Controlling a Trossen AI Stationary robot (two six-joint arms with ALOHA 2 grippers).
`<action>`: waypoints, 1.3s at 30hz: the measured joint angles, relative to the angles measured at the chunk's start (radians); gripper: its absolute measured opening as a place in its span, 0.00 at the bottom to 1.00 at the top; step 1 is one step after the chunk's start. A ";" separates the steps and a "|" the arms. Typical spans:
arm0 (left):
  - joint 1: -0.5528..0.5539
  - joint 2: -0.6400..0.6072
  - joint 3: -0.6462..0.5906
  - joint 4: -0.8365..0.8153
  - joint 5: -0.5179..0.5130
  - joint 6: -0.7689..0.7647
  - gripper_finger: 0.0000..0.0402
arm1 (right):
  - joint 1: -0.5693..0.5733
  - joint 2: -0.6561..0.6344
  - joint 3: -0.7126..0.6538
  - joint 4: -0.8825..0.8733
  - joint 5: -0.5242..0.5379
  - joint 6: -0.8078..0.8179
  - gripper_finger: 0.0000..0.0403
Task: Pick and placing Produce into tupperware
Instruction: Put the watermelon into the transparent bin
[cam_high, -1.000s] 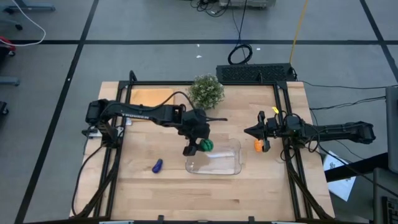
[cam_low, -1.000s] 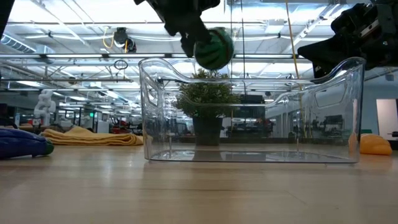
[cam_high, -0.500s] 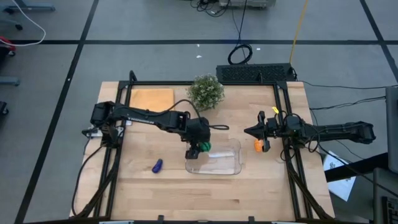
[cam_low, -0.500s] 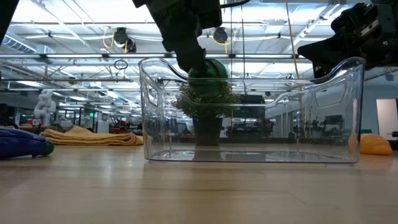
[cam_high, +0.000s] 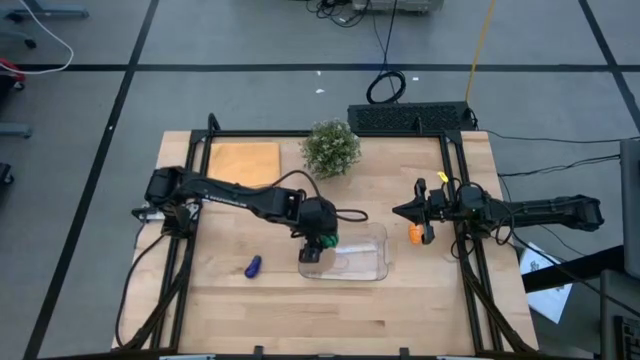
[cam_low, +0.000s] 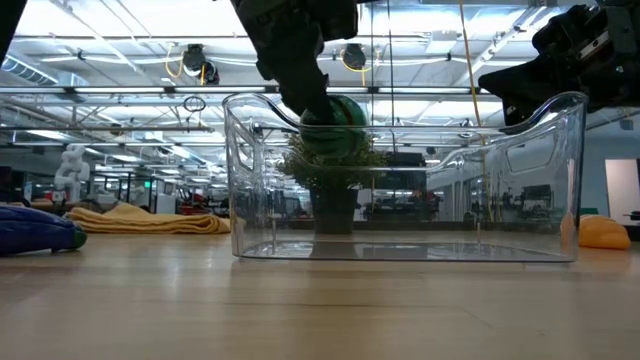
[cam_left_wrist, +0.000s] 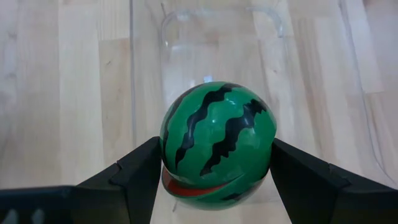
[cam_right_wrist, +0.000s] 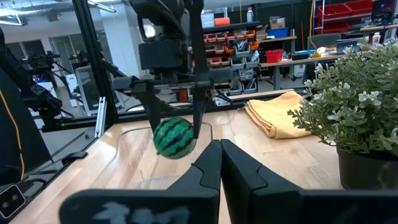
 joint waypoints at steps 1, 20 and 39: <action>-0.003 0.002 0.000 0.001 0.000 0.000 0.66 | 0.000 0.000 0.000 0.000 0.000 0.000 0.00; -0.030 0.084 0.000 0.016 -0.034 -0.034 0.66 | 0.000 0.002 0.000 0.009 0.000 0.002 0.00; -0.038 0.143 0.000 0.017 -0.029 -0.036 0.66 | 0.000 0.002 0.000 0.016 0.000 0.000 0.00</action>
